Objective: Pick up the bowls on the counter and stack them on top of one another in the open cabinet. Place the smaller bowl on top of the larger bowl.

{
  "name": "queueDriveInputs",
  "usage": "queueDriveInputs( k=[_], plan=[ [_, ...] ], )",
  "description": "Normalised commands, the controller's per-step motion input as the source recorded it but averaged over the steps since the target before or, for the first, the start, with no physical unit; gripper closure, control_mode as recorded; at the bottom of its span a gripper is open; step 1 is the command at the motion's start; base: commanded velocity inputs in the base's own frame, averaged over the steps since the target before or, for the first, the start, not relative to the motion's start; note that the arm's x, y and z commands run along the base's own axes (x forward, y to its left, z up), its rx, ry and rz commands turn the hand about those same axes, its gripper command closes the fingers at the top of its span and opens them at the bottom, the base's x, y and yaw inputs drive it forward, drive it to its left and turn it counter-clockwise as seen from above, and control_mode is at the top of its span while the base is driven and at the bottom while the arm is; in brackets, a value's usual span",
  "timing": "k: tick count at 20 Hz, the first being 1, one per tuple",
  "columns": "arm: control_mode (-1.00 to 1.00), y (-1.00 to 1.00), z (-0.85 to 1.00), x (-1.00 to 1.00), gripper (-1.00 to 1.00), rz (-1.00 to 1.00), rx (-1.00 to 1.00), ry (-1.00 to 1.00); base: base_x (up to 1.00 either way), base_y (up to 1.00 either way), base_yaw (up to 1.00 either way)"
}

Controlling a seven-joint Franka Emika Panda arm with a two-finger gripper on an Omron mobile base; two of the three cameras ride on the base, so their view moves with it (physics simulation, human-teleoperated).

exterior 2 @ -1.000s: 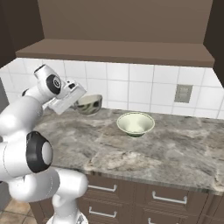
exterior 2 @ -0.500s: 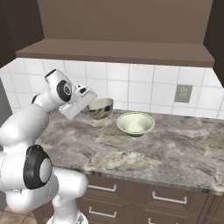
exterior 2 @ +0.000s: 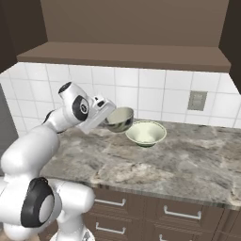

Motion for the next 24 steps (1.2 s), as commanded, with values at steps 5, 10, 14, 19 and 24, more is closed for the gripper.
queueDriveInputs(
  k=[5, 10, 14, 19, 24],
  plan=[
    [-1.0, -0.46, 0.0, 0.01, 1.0, 0.0, 0.0, 0.0, 0.0, 0.0, 0.0],
    [-1.0, -0.29, 0.0, 0.14, 1.0, 0.0, 0.01, 0.0, 0.0, 0.0, 0.0],
    [-1.0, -0.18, 0.0, 0.17, 1.0, 0.0, 0.03, 0.0, 0.0, 0.0, 0.0],
    [-1.0, -0.17, 0.0, 0.18, 1.0, 0.0, 0.04, 0.0, 0.0, 0.0, 0.0],
    [-1.0, -0.11, -0.05, 0.19, 1.0, 0.0, 0.04, 0.0, 0.0, 0.0, 0.0]
  ],
)
